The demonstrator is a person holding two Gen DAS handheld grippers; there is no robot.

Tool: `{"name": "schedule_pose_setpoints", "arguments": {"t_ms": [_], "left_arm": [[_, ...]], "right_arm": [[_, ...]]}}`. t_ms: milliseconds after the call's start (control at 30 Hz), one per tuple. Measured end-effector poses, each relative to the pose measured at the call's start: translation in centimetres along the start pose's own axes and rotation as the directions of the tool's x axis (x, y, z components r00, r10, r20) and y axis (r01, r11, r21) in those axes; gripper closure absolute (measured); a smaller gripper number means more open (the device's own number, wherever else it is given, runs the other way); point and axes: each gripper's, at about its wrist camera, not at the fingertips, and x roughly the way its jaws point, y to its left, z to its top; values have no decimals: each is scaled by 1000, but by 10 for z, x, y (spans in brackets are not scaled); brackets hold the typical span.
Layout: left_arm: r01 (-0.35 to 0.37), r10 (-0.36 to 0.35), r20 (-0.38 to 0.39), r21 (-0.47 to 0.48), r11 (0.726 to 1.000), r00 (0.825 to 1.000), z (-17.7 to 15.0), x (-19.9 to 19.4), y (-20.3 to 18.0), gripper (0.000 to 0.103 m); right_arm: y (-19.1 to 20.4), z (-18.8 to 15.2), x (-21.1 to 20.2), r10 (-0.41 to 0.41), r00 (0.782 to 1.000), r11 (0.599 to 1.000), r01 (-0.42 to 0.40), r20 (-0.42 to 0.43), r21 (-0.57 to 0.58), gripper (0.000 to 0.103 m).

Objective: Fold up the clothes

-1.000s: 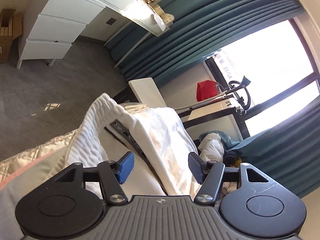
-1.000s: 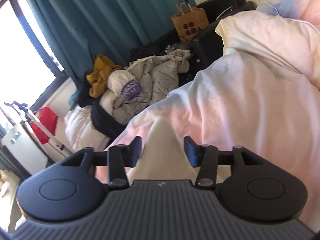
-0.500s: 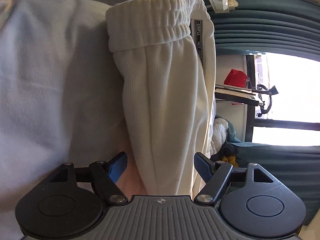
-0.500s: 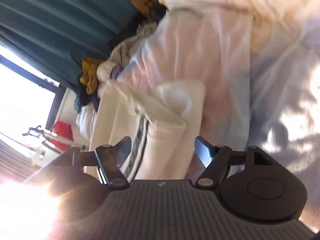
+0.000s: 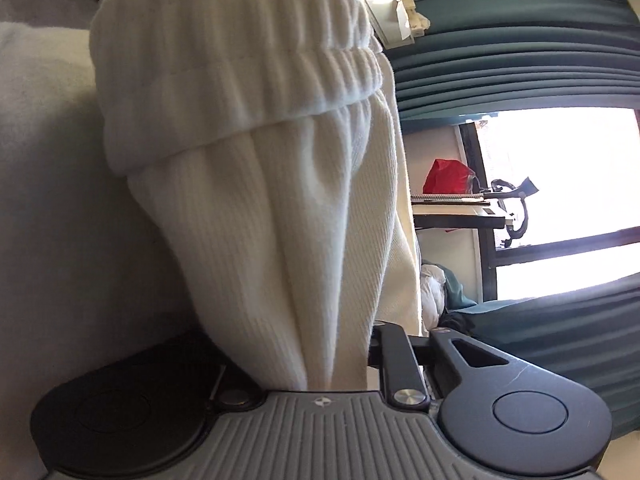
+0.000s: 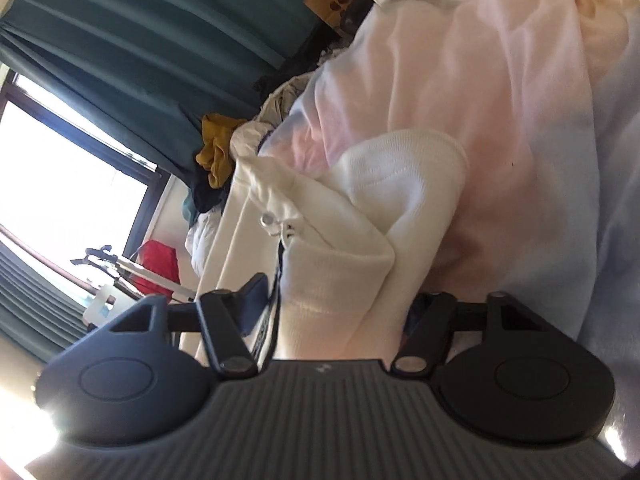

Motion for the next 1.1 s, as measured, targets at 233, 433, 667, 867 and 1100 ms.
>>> {"name": "schedule_pose_setpoints", "arguments": {"t_ms": [233, 433, 667, 867, 1100], "left_arm": [[59, -61, 18, 76, 995, 998, 15, -24, -29, 94], [36, -39, 27, 111, 993, 999, 30, -72, -43, 96], [-19, 21, -11, 153, 988, 1000, 45, -147, -25, 95], [-36, 59, -115, 194, 980, 992, 55, -210, 35, 92], [-36, 87, -133, 349, 937, 987, 28, -230, 23, 52]], "right_arm": [[21, 10, -25, 50, 998, 998, -51, 36, 40, 86], [33, 11, -66, 47, 998, 996, -49, 27, 76, 87], [20, -15, -146, -36, 996, 984, 49, -78, 169, 87], [-27, -40, -186, -139, 957, 919, 220, -255, 326, 87], [-23, -45, -195, -117, 959, 909, 208, -259, 361, 80]]}}
